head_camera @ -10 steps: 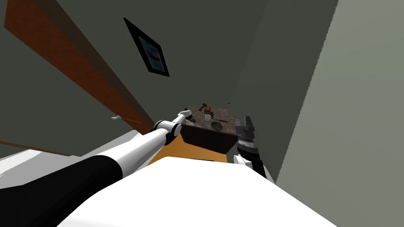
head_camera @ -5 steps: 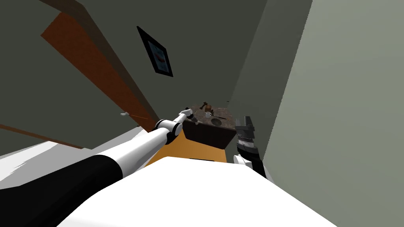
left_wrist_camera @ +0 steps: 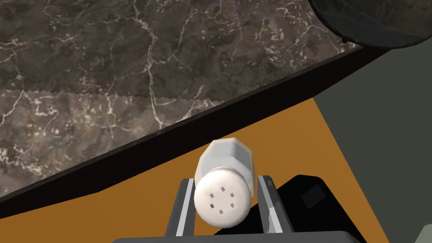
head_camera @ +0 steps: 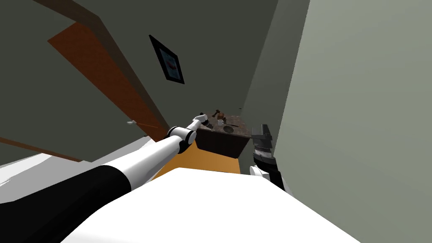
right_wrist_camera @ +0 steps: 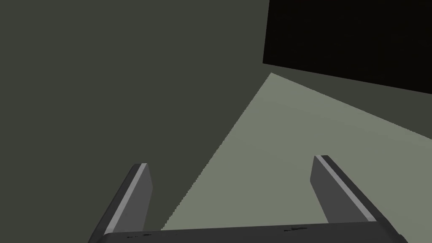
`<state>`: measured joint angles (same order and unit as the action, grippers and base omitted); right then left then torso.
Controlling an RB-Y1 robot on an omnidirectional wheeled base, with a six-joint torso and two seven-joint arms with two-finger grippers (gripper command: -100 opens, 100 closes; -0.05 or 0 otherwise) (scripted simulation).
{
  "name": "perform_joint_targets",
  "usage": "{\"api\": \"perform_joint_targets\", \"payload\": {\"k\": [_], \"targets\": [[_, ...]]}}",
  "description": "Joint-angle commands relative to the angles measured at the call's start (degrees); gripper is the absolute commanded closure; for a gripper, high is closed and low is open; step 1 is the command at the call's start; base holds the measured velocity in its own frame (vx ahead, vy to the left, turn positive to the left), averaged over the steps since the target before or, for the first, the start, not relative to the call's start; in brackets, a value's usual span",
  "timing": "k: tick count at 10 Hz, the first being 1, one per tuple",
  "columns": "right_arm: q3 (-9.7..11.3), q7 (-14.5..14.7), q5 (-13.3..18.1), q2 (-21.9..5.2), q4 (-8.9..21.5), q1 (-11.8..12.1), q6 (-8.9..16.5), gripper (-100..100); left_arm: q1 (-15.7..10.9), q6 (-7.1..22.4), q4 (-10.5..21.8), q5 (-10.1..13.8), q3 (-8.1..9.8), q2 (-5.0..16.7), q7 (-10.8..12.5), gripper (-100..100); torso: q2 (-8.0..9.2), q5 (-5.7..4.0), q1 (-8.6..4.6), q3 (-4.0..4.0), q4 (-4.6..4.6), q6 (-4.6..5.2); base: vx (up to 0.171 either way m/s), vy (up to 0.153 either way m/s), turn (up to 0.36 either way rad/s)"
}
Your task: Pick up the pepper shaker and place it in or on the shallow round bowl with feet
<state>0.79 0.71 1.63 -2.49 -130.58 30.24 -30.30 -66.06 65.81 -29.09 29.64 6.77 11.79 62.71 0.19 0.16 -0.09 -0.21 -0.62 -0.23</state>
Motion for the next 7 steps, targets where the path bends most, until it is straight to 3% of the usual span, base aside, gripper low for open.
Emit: {"api": "perform_joint_targets", "payload": {"k": [1, 2, 3, 4, 5, 6, 7], "targets": [[0.0, 0.0, 0.0, 0.0, 0.0, 0.0, 0.0, 0, -0.9, 1.2, -1.6, -0.1, -0.57, -0.5, 0.4, 100, 0.0, 0.0, 0.0, 0.0, 0.0, 0.0, -0.001, -0.065, -0.061], [0.0, 0.0, 0.0, 0.0, 0.0, 0.0, 0.0, 0, -0.9, 1.2, 0.3, -0.1, -0.57, -0.5, 0.4, 100, -0.1, -0.01, -0.05, -0.04, 0.02, 0.09, 0.009, -0.062, -0.052], [0.0, 0.0, 0.0, 0.0, 0.0, 0.0, 0.0, 0, -0.9, 1.2, -1.6, -0.1, -0.57, -0.5, 0.4, 100, -0.13, 0.0, 0.0, -0.08, -0.04, 0.03, 0.003, -0.032, 0.004], [0.0, 0.0, 0.0, 0.0, 0.0, 0.0, 0.0, 0, -3.2, 2.0, -1.4, -0.2, -1.14, -1.3, 0.2, 100, -0.14, 0.01, 0.13, -0.07, -0.01, -0.01, 0.053, -0.102, -0.116], [0.0, 0.0, 0.0, 0.0, 0.0, 0.0, 0.0, 0, -3.2, 2.0, -0.1, -0.2, -1.14, -1.3, 0.2, 100, -0.29, -0.05, -0.17, -0.11, 0.04, 0.15, 0.063, -0.115, -0.084], [0.0, 0.0, 0.0, 0.0, 0.0, 0.0, 0.0, 0, -3.2, 2.0, -1.4, -0.2, -1.14, -1.3, 0.2, 100, -0.32, -0.08, -0.27, -0.17, -0.05, 0.13, 0.017, -0.065, -0.01], [0.0, 0.0, 0.0, 0.0, 0.0, 0.0, 0.0, 0, -5.2, 2.9, -0.9, -0.6, -1.58, -2.2, -0.1, 100, -0.23, -0.05, -0.09, -0.13, -0.04, 0.07, 0.046, -0.124, -0.12]]}}
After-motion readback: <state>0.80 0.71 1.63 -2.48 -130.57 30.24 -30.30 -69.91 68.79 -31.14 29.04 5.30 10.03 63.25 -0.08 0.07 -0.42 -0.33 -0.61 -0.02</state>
